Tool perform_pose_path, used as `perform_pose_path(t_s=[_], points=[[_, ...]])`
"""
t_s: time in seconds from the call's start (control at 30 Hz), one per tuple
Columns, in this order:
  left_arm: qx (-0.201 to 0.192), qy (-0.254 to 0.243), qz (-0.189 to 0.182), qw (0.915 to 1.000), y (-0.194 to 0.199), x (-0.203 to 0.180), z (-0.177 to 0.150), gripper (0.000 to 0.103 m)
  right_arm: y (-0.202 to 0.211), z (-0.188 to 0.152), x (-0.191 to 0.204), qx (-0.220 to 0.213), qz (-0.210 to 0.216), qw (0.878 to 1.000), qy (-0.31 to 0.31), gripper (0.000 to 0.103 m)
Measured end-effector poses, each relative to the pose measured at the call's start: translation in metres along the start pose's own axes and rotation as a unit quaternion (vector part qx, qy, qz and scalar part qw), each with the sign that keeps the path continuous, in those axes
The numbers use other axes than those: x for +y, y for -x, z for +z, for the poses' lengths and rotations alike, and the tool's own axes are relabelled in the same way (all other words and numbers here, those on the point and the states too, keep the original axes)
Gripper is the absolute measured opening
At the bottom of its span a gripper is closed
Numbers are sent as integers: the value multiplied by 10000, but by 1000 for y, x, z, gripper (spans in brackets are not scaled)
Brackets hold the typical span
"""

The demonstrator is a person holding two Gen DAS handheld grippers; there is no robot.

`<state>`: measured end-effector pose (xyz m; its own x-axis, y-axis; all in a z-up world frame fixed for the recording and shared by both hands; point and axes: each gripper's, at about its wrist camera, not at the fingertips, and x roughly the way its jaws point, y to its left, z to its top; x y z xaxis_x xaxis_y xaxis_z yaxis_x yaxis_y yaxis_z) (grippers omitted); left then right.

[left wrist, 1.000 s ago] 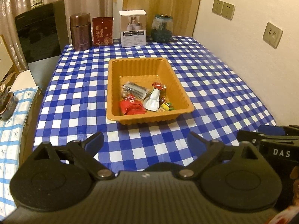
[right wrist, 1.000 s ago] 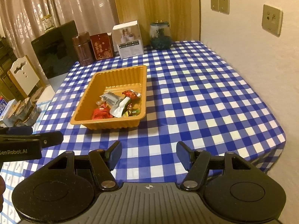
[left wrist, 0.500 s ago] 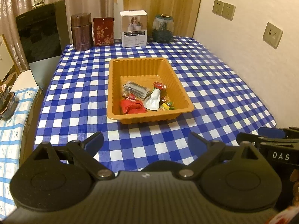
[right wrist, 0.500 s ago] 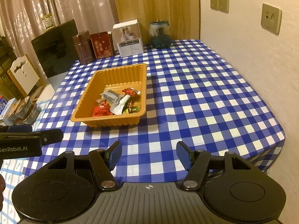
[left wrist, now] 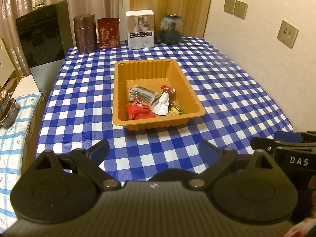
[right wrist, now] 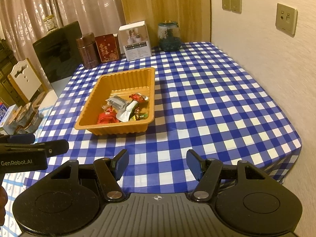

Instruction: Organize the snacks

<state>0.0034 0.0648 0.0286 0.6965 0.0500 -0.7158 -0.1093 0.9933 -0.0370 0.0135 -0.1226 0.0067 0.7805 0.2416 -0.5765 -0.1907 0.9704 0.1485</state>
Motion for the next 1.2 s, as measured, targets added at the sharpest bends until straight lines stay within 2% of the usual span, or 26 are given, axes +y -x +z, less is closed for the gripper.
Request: perform_pose_path(t_s=[1.2], points=[[11,-44,3,10000,-2,0,0,97,1,0,0,-17,-2,10000,1,64]])
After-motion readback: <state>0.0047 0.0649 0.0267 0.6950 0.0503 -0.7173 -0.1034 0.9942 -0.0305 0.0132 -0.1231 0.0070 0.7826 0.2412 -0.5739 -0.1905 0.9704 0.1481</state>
